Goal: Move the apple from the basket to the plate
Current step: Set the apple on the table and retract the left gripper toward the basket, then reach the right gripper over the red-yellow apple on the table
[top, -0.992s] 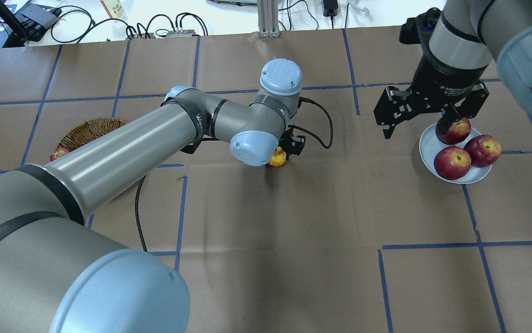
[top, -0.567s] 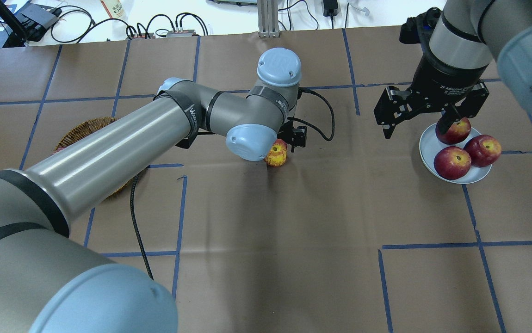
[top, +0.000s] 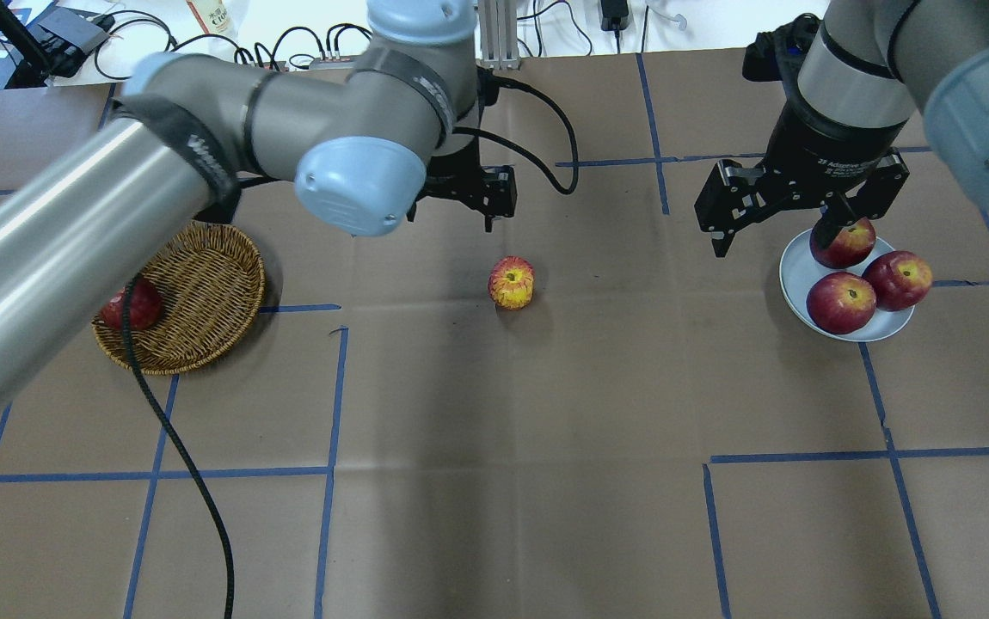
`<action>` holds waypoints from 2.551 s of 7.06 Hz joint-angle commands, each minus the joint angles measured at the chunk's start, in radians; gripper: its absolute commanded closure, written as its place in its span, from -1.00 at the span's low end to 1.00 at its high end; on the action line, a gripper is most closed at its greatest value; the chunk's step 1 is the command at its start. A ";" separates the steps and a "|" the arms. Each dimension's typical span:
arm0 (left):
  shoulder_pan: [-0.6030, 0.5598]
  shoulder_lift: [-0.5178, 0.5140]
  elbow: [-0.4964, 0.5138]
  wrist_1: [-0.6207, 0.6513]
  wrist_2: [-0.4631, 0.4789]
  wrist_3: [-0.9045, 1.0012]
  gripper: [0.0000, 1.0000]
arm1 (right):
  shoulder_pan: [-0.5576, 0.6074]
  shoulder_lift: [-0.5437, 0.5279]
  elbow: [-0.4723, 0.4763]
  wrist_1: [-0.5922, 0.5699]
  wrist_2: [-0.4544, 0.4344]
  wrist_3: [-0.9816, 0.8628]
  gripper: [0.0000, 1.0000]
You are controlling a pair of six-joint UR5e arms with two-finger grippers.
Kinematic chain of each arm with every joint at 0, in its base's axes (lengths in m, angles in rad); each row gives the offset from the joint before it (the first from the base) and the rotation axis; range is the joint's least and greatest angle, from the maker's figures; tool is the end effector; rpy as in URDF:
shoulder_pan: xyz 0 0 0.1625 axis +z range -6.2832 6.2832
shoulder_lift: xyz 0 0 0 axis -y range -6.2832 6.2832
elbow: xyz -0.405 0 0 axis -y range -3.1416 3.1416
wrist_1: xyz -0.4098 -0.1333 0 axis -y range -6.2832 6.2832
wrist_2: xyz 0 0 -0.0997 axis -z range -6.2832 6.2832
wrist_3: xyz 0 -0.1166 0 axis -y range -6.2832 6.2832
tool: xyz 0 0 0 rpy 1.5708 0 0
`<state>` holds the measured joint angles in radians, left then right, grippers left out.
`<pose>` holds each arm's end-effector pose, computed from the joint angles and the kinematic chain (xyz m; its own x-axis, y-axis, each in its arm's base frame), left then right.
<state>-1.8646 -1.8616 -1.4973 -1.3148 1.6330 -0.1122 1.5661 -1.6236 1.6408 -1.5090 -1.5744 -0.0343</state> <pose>-0.3003 -0.5573 0.3497 -0.9824 0.1778 -0.0574 0.1805 0.9825 -0.0454 0.1306 -0.4792 0.4358 -0.9996 -0.0298 0.0009 -0.0296 0.9964 0.0790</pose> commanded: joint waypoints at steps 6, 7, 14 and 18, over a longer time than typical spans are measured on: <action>0.243 0.277 -0.096 -0.150 -0.007 0.091 -0.98 | 0.110 0.086 -0.053 -0.108 -0.001 0.132 -1.00; 0.240 0.277 -0.097 -0.150 -0.008 0.089 -0.98 | 0.194 0.146 -0.088 -0.132 -0.006 0.218 -1.00; 0.237 0.277 -0.129 -0.149 -0.008 0.088 -0.98 | 0.422 0.497 -0.043 -0.613 -0.015 0.469 -1.00; 0.237 0.278 -0.132 -0.152 -0.007 0.088 -0.98 | 0.413 0.593 -0.016 -0.783 -0.062 0.394 -1.00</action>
<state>-1.6269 -1.5832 -1.6276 -1.4653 1.6258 -0.0246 1.9855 -1.0498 1.6223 -2.2586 -1.6293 0.3988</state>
